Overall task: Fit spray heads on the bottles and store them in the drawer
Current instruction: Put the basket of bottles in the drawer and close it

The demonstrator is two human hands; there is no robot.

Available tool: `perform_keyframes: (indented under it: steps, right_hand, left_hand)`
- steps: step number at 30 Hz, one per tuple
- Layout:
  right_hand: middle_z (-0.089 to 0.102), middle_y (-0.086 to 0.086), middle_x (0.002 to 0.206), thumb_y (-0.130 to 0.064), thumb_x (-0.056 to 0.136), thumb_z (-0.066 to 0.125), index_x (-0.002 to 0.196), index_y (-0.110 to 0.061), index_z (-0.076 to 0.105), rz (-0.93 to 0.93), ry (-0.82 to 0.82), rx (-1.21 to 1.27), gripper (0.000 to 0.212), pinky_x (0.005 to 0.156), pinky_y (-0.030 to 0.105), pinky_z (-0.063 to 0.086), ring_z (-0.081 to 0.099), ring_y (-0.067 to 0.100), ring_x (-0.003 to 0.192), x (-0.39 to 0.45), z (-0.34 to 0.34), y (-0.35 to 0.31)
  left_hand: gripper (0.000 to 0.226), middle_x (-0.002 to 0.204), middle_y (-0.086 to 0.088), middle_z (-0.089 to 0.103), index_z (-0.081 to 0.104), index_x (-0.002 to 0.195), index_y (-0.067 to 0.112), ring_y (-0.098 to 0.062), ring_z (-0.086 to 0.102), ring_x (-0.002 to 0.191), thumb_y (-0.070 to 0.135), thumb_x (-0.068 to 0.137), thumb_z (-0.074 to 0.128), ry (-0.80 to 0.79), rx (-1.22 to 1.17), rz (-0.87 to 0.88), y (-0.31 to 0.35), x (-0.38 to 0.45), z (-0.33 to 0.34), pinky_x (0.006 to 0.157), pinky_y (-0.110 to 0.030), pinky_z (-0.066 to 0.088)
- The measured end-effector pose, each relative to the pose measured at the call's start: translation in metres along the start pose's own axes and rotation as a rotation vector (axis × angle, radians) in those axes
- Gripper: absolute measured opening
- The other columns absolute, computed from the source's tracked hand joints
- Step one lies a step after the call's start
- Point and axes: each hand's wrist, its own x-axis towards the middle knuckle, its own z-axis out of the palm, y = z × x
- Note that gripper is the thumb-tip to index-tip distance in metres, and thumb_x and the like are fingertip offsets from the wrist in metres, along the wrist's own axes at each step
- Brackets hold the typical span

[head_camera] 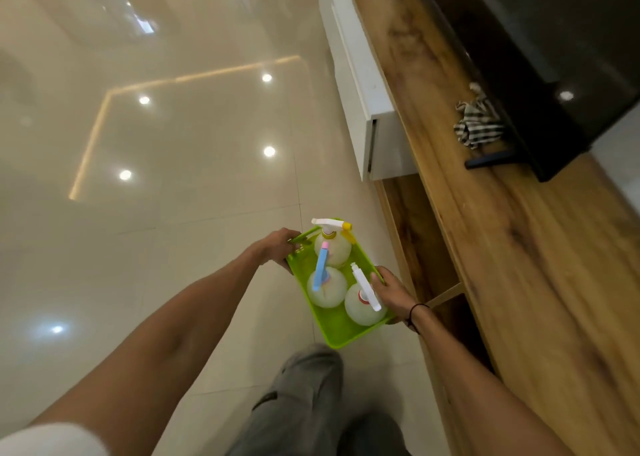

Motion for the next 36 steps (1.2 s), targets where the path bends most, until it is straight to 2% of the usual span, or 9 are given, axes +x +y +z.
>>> perform_keyframes:
  steps: [2, 6, 9, 17, 22, 27, 31, 33, 36]
  right_hand:
    - [0.053, -0.002, 0.135, -0.054, 0.109, 0.036, 0.139, -0.038, 0.049, 0.062, -0.015, 0.072, 0.037, 0.077, 0.053, 0.064, 0.059, 0.033, 0.119, -0.018, -0.008, -0.014]
    - [0.042, -0.005, 0.137, -0.054, 0.108, 0.041, 0.146, -0.039, 0.042, 0.087, -0.028, 0.124, 0.041, 0.077, 0.063, 0.064, 0.05, 0.032, 0.121, -0.04, -0.02, -0.032]
    - [0.045, -0.002, 0.144, -0.055, 0.109, 0.035, 0.147, -0.037, 0.044, 0.074, -0.027, 0.129, 0.043, 0.076, 0.066, 0.063, 0.055, 0.034, 0.125, -0.052, -0.029, -0.041]
    - [0.049, 0.002, 0.139, -0.051, 0.109, 0.037, 0.132, -0.037, 0.053, 0.066, 0.022, 0.141, 0.031, 0.068, 0.064, 0.063, 0.056, 0.035, 0.117, -0.049, -0.031, -0.045]
    - [0.05, 0.002, 0.142, -0.05, 0.11, 0.034, 0.145, -0.035, 0.049, 0.032, 0.082, 0.151, 0.041, 0.066, 0.061, 0.065, 0.059, 0.035, 0.115, -0.024, -0.027, -0.049]
    - [0.052, -0.002, 0.137, -0.044, 0.112, 0.032, 0.147, -0.035, 0.047, -0.002, 0.133, 0.13, 0.04, 0.065, 0.06, 0.065, 0.062, 0.034, 0.114, 0.005, -0.022, -0.054]
    - [0.056, 0.002, 0.136, -0.037, 0.114, 0.03, 0.149, -0.031, 0.045, -0.017, 0.14, 0.103, 0.038, 0.063, 0.044, 0.064, 0.061, 0.031, 0.116, 0.028, -0.018, -0.056]
    - [0.06, 0.006, 0.138, -0.03, 0.114, 0.03, 0.15, -0.026, 0.046, -0.04, 0.174, 0.076, 0.039, 0.069, 0.031, 0.055, 0.061, 0.026, 0.116, 0.039, -0.016, -0.054]
    - [0.061, 0.002, 0.137, -0.026, 0.115, 0.031, 0.152, -0.021, 0.045, -0.043, 0.203, 0.062, 0.04, 0.089, 0.031, 0.046, 0.058, 0.021, 0.118, 0.056, -0.014, -0.054]
  left_hand:
    - [0.038, 0.125, -0.022, 0.053, 0.054, 0.149, -0.002, -0.059, 0.066, 0.119, 0.004, 0.113, 0.042, 0.004, -0.008, -0.014, 0.013, -0.017, -0.008, 0.102, -0.062, 0.056]
    - [0.039, 0.148, -0.034, 0.051, 0.051, 0.151, -0.004, -0.06, 0.065, 0.121, 0.004, 0.114, 0.042, -0.004, -0.007, -0.032, 0.029, -0.04, -0.016, 0.105, -0.063, 0.055]
    - [0.039, 0.149, -0.035, 0.051, 0.05, 0.151, -0.005, -0.06, 0.064, 0.123, 0.004, 0.114, 0.042, 0.003, -0.031, -0.038, 0.038, -0.048, -0.017, 0.106, -0.063, 0.053]
    - [0.04, 0.151, -0.036, 0.049, 0.049, 0.152, -0.007, -0.061, 0.061, 0.127, 0.004, 0.115, 0.039, -0.032, -0.031, -0.015, 0.053, -0.054, -0.028, 0.109, -0.064, 0.051]
    - [0.039, 0.133, -0.028, 0.056, 0.052, 0.15, -0.004, -0.06, 0.063, 0.124, 0.006, 0.115, 0.04, -0.04, -0.013, 0.011, 0.057, -0.02, -0.044, 0.106, -0.064, 0.054]
    - [0.035, 0.114, -0.018, 0.05, 0.058, 0.144, -0.002, -0.059, 0.066, 0.119, 0.008, 0.114, 0.043, -0.015, -0.002, 0.027, 0.061, 0.013, -0.061, 0.102, -0.062, 0.056]
    - [0.03, 0.105, -0.019, 0.049, 0.062, 0.134, -0.006, -0.06, 0.069, 0.111, 0.011, 0.113, 0.048, -0.008, 0.011, 0.036, 0.063, 0.043, -0.071, 0.098, -0.062, 0.058]
    - [0.03, 0.104, -0.02, 0.051, 0.062, 0.132, -0.006, -0.059, 0.07, 0.109, 0.011, 0.113, 0.048, -0.016, 0.021, 0.045, 0.065, 0.057, -0.074, 0.095, -0.063, 0.059]
    - [0.031, 0.107, -0.02, 0.055, 0.061, 0.134, -0.006, -0.057, 0.072, 0.107, 0.013, 0.112, 0.05, -0.005, 0.011, 0.052, 0.067, 0.081, -0.078, 0.087, -0.06, 0.063]
